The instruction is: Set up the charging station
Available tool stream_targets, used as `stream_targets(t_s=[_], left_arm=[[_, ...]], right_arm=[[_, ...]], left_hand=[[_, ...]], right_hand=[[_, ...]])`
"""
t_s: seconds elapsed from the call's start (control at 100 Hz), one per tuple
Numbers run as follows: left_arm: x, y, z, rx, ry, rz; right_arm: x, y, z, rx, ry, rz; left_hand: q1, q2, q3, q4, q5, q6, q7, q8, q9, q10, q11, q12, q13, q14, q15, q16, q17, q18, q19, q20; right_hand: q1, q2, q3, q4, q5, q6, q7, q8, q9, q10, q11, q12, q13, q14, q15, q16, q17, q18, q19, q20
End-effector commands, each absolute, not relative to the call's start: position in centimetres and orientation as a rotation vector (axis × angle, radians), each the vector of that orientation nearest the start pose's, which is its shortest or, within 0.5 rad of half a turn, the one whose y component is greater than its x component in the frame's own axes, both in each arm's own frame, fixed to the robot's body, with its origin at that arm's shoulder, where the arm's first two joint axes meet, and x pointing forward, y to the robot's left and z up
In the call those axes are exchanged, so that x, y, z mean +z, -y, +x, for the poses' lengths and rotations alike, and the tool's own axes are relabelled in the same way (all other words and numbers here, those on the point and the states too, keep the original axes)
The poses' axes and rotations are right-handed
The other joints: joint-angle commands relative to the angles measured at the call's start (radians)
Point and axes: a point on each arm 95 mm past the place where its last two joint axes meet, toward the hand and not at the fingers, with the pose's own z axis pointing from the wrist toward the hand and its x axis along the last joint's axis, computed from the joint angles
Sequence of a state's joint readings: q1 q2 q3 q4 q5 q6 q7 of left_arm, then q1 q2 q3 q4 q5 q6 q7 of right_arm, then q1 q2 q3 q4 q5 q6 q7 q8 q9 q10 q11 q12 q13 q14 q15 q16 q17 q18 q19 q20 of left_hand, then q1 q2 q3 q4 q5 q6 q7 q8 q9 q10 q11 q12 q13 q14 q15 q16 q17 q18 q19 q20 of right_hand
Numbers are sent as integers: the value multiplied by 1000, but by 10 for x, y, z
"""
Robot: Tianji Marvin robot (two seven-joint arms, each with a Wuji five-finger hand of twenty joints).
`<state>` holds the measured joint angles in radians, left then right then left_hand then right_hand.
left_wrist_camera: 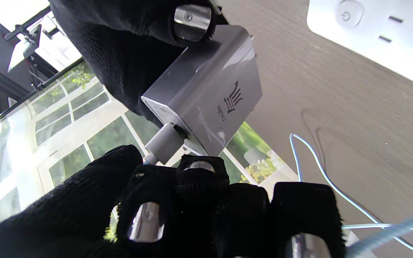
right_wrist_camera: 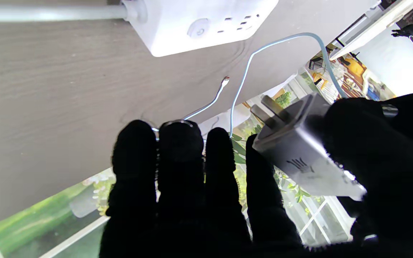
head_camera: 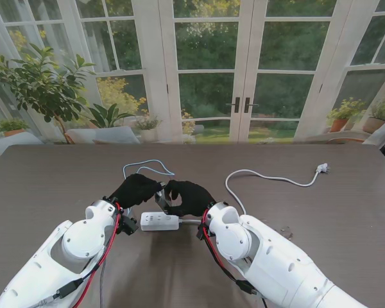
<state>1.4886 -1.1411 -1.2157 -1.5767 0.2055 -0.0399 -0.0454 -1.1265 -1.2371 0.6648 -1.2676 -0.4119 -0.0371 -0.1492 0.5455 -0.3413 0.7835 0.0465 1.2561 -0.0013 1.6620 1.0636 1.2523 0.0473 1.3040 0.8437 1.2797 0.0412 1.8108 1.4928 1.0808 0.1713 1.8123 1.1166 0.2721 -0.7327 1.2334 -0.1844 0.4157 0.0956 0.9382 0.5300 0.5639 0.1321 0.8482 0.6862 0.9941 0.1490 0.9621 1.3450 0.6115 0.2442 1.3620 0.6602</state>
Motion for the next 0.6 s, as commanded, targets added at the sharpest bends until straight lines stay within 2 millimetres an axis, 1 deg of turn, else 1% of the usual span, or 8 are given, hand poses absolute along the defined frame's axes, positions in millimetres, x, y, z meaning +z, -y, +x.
stream_targets(t_s=[0.0,0.05,0.14,0.24,0.34,0.59], left_arm=[[-299,15,425,-2027,-1096,-1901],[-299,15,425,-2016,-1113,-1908],[-299,15,425,-2003,-1129,-1918],[-298,15,426,-1987,-1142,-1926],[-297,15,427,-1969,-1158,-1937],[-295,17,430,-1939,-1191,-1951]], right_arm=[[-331,-162,445,1955,-1564,1465],[-329,-162,445,1953,-1564,1452],[-325,-162,444,1943,-1579,1424],[-321,-162,444,1928,-1600,1394],[-320,-163,444,1922,-1609,1382],[-321,-167,445,1900,-1628,1385]], left_hand=[[-1,-6,-1,42,46,170,98,14,99,84,278,28,-54,-614,182,77,38,-72,282,12],[0,-7,-2,42,46,166,98,14,99,77,277,28,-54,-614,182,77,38,-75,282,11],[1,-6,-2,42,46,166,98,15,99,78,277,28,-54,-614,182,77,38,-77,282,9],[3,-5,-6,41,46,165,98,15,99,78,277,28,-54,-614,182,77,38,-77,282,8],[3,-5,-5,41,45,163,97,15,99,74,276,28,-54,-614,182,77,38,-79,282,6],[3,-2,-9,39,44,153,94,14,99,71,275,29,-54,-614,182,77,39,-85,282,1]], right_hand=[[-33,-36,-3,16,-51,4,-21,20,-66,12,29,19,-18,-22,52,-692,10,-45,64,22],[-34,-51,-4,14,-64,-3,-19,24,-88,16,42,30,-24,-30,79,-685,10,-51,78,27],[-37,-75,-6,10,-84,-12,-14,31,-126,21,58,45,-32,-43,114,-677,12,-63,95,34],[-41,-86,-7,9,-105,-34,5,47,-164,13,113,86,-25,-65,165,-664,27,-84,122,42],[-39,-92,-5,7,-110,-61,30,64,-161,-2,159,128,-5,-78,202,-656,47,-91,146,47],[-28,-97,2,8,-118,-70,71,85,-124,-17,208,184,48,-109,253,-644,94,-101,189,53]])
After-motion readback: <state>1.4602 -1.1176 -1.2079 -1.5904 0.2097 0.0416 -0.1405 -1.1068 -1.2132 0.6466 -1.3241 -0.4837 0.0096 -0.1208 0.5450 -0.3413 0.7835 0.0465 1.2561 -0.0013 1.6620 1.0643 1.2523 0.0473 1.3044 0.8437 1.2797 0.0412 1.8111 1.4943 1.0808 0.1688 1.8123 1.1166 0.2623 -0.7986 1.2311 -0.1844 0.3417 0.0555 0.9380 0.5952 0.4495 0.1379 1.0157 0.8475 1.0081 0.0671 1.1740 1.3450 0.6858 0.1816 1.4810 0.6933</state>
